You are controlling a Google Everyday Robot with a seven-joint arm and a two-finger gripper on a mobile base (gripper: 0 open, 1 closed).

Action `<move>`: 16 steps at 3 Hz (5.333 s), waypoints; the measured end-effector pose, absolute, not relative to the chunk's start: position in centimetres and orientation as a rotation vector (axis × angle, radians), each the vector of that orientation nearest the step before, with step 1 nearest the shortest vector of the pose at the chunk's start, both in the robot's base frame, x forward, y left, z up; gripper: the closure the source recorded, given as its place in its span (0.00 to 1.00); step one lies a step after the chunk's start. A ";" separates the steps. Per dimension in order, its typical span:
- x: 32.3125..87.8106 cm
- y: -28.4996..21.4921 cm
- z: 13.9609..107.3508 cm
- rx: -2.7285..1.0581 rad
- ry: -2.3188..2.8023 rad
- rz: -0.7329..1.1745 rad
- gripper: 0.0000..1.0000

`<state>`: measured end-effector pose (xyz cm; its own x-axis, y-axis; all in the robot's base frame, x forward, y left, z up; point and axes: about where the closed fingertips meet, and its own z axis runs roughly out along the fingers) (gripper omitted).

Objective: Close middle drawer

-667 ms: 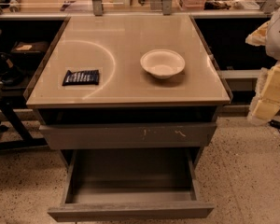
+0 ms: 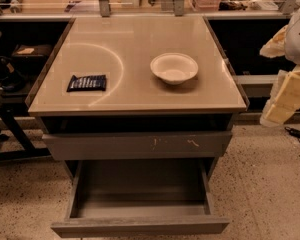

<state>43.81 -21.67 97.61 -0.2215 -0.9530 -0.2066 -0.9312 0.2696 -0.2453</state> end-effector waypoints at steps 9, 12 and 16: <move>32.3 -20.0 81.7 -1.939 2.400 0.128 1.00; 28.6 -16.8 61.4 -1.799 2.588 0.512 1.00; 31.5 -14.0 47.8 -1.639 2.654 0.569 1.00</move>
Offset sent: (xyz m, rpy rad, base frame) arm 0.0000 0.0000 0.0000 0.0000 0.0000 0.0000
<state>31.55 -14.00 47.76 -0.4654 -0.8703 -0.1613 -0.8599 0.4015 0.3151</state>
